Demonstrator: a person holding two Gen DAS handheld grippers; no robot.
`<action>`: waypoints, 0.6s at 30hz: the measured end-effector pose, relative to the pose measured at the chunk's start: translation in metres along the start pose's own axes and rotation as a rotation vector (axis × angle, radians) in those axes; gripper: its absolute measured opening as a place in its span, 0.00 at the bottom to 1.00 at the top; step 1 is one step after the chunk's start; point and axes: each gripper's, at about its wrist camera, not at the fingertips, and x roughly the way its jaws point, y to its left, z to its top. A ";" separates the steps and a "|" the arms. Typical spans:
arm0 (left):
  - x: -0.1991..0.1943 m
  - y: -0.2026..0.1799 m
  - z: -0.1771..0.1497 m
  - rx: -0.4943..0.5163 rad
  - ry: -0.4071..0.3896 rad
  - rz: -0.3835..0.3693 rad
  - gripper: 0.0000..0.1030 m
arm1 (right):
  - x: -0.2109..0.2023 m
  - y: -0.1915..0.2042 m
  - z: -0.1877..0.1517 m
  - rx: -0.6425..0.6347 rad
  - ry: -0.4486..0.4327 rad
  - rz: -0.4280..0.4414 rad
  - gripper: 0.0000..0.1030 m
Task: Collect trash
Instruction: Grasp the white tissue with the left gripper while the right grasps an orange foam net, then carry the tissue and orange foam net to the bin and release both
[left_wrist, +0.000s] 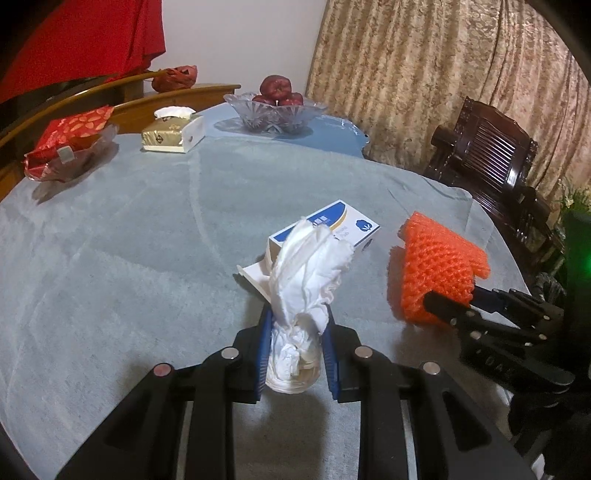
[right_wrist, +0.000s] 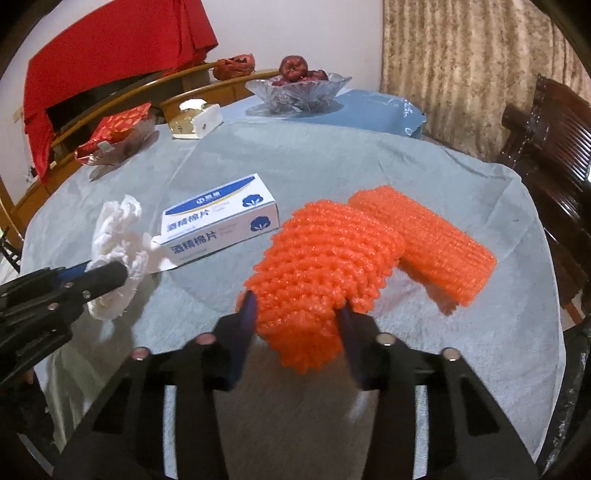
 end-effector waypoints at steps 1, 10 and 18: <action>0.000 -0.002 0.000 0.002 0.000 -0.001 0.24 | -0.003 -0.001 0.000 -0.001 -0.002 0.008 0.26; -0.011 -0.022 0.001 0.034 -0.009 -0.022 0.24 | -0.042 -0.002 -0.004 -0.037 -0.041 0.065 0.11; -0.028 -0.053 0.005 0.073 -0.030 -0.050 0.24 | -0.092 -0.014 -0.008 -0.020 -0.105 0.062 0.11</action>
